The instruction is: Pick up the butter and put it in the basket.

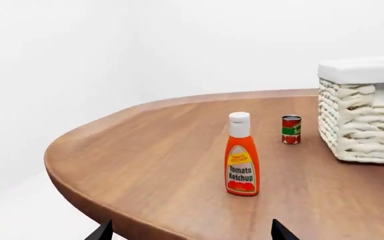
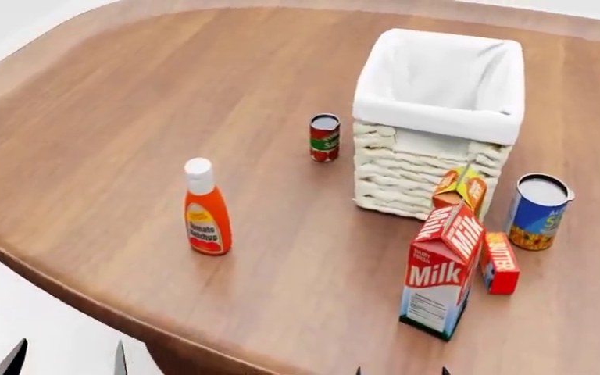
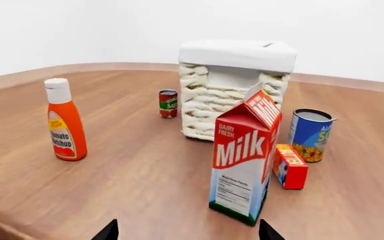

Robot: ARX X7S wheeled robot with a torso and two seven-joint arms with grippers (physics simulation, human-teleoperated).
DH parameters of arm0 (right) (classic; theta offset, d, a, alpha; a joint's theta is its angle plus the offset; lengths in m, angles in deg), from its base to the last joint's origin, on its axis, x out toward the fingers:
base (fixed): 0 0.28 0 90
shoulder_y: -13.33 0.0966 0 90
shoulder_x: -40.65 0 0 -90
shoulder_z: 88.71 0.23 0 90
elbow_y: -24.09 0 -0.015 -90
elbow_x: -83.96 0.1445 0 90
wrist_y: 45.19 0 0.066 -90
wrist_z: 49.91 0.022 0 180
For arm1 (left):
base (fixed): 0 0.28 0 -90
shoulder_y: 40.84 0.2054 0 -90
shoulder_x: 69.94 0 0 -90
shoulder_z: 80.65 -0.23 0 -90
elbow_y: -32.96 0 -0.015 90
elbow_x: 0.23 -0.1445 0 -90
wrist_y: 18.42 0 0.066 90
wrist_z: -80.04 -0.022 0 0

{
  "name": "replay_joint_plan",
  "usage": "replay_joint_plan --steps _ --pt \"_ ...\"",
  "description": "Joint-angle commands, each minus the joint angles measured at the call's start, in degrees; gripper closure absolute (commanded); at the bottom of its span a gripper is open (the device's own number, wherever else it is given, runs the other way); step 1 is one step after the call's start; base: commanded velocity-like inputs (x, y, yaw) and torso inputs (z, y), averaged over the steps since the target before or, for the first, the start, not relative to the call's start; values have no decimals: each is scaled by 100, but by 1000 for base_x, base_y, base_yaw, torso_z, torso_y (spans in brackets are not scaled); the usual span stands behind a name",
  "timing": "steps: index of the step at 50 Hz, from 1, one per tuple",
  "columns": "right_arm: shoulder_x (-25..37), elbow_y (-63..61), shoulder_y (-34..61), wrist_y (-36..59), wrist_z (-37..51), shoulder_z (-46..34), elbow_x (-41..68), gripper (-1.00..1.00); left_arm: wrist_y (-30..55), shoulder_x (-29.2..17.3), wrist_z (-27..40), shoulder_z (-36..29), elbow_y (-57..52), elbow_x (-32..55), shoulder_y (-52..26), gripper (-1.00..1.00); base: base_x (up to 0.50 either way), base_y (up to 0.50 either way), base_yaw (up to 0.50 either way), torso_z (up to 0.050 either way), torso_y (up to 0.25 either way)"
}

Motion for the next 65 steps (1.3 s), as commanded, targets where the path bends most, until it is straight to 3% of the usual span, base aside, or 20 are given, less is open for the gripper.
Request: replay_joint_plan --steps 1,11,39,45,46,47,51,56,65 --pt "-76 -155 -66 -37 -25 39 -72 -100 -309 26 -106 -24 187 -195 32 -100 0 0 500 0 0" --pt "-36 -345 -149 -184 -116 37 233 -100 -73 -23 -120 -82 92 -91 20 -100 -5 13 250 0 0" --pt "113 -345 -130 -51 205 -120 135 -100 189 -123 -29 -225 -140 41 56 -100 164 -462 0 0 0" --pt "159 -373 -108 33 263 -203 43 -100 153 -138 -26 -254 -71 75 26 -100 60 -169 0 0 0" --pt "171 -374 -150 -295 239 -229 -3 -100 144 -140 -24 -261 -62 76 25 -100 0 0 0 0 0" --pt "219 -446 -114 66 239 -294 -62 -100 150 -145 -17 -267 -84 75 35 -100 0 0 0 0 0" --pt "195 -486 -148 29 389 -246 -90 -100 149 -157 -2 -287 -91 84 38 -100 0 0 375 0 0" --pt "129 -503 -194 -72 250 -49 441 -100 183 -174 16 -306 -149 105 44 -100 0 -1 81 0 0" --pt "167 -515 -227 -217 249 -71 496 -100 187 -197 34 -342 -168 148 36 -100 179 -467 0 0 0"
